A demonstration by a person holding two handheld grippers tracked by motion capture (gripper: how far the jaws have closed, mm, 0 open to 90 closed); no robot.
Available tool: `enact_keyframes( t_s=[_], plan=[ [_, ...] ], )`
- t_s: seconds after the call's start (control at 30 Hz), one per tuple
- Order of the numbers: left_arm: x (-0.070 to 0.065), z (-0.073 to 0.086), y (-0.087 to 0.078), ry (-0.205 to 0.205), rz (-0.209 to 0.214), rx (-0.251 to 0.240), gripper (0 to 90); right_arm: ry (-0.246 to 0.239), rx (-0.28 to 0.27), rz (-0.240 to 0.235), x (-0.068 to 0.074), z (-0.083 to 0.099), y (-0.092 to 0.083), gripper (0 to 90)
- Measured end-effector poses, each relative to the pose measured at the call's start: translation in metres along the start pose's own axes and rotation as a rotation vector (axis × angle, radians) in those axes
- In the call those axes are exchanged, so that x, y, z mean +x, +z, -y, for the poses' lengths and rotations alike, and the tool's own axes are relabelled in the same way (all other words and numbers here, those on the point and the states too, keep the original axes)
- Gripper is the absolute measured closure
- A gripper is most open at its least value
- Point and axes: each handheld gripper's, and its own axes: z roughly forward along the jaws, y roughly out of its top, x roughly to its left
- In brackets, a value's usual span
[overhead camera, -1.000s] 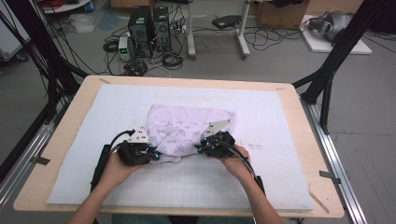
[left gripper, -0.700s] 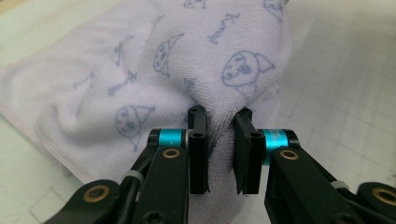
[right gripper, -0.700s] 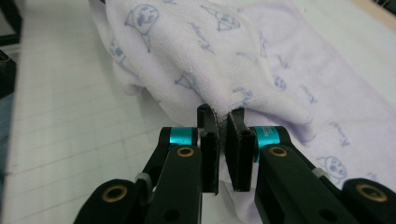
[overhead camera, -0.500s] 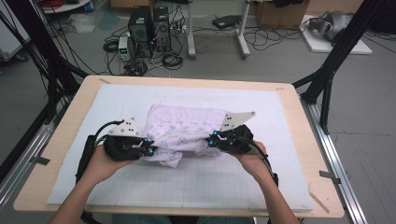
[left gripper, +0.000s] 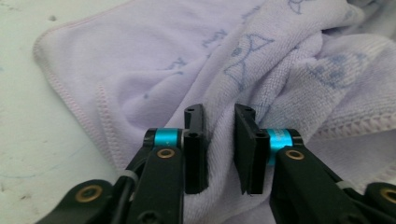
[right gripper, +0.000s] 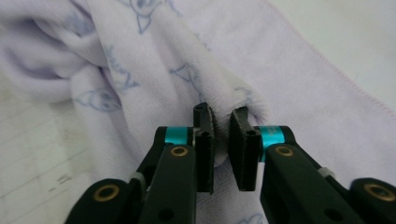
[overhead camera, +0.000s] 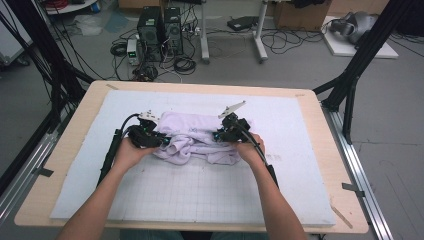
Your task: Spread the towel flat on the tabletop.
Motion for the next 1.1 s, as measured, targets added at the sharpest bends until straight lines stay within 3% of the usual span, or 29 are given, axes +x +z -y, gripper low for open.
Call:
enact_keyframes(
  t_s=[0.13,0.2,0.27,0.43,0.53,0.67,0.83,0.9,1.0,1.1],
  plan=[
    [0.000,0.001,-0.017,-0.013,-0.022,-0.020,57.1,0.013,-0.026,0.009,-0.002,0.001,-0.010,64.8],
    [0.000,0.001,-0.031,-0.015,-0.024,-0.058,52.8,0.002,-0.078,0.015,0.003,0.002,-0.031,62.2],
    [-0.003,0.001,-0.044,-0.019,-0.014,-0.094,51.4,-0.007,-0.093,0.015,0.005,0.003,-0.038,61.9],
    [-0.022,-0.001,-0.062,0.032,0.010,-0.136,48.4,-0.055,-0.131,-0.002,0.023,0.016,-0.062,61.3],
    [-0.039,-0.004,-0.058,0.089,0.040,-0.127,48.3,-0.082,-0.129,-0.023,0.032,0.025,-0.061,61.0],
    [-0.058,-0.009,-0.038,0.142,0.095,-0.088,46.5,-0.106,-0.097,-0.038,0.039,0.029,-0.046,59.0],
    [-0.066,-0.009,-0.009,0.165,0.077,-0.007,44.1,-0.115,-0.044,-0.035,0.040,0.027,-0.019,58.2],
    [-0.066,-0.009,-0.003,0.176,0.057,0.003,48.7,-0.111,-0.025,-0.027,0.037,0.030,-0.009,59.9],
    [-0.062,-0.007,0.000,0.177,0.038,0.004,69.9,-0.070,-0.050,-0.032,0.034,0.035,-0.003,67.6],
    [-0.061,-0.005,-0.004,0.178,0.043,-0.006,80.5,-0.094,-0.048,-0.026,0.035,0.037,-0.006,78.0]
  ],
)
